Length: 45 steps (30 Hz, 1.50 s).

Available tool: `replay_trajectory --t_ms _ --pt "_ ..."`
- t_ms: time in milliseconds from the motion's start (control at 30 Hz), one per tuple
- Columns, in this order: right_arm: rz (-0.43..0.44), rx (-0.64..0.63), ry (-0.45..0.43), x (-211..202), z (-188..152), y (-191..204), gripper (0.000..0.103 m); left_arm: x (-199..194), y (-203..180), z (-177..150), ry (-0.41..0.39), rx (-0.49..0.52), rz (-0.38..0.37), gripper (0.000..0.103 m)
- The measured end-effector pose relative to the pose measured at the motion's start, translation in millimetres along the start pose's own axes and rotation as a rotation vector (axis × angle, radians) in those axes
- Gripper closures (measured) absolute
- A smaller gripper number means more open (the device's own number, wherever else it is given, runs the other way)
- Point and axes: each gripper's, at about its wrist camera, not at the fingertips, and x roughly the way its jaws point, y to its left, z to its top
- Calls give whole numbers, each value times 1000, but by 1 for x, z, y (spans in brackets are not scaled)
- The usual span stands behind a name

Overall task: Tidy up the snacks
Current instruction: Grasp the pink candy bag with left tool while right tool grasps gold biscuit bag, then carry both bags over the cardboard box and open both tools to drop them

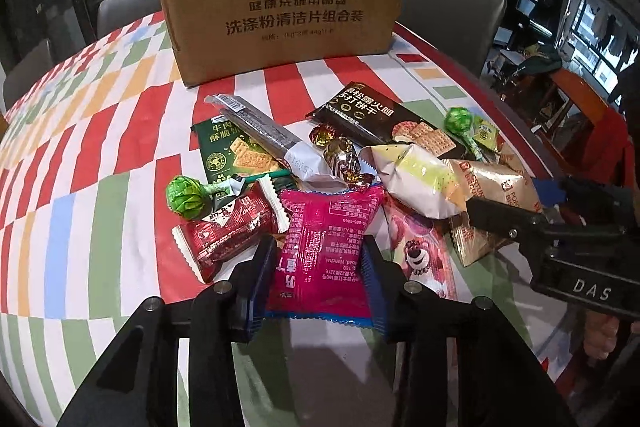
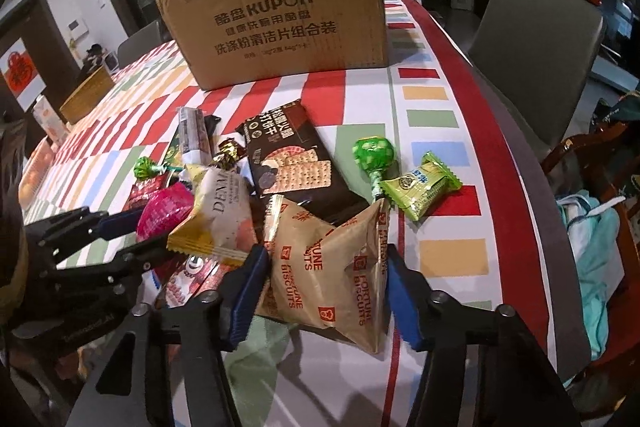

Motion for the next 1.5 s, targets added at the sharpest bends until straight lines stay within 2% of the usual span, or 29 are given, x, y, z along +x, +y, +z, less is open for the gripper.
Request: replay_trajectory --t_ms 300,833,1100,1500 --pt "6 -16 -39 -13 0 2 56 -24 -2 0 -55 -42 23 67" --pt "38 -90 -191 -69 9 21 57 -92 -12 6 -222 -73 76 67" --pt "49 -130 -300 -96 34 29 57 -120 -11 29 -333 -55 107 67" --pt "73 -142 -398 -101 91 33 57 -129 8 81 -432 -73 142 67"
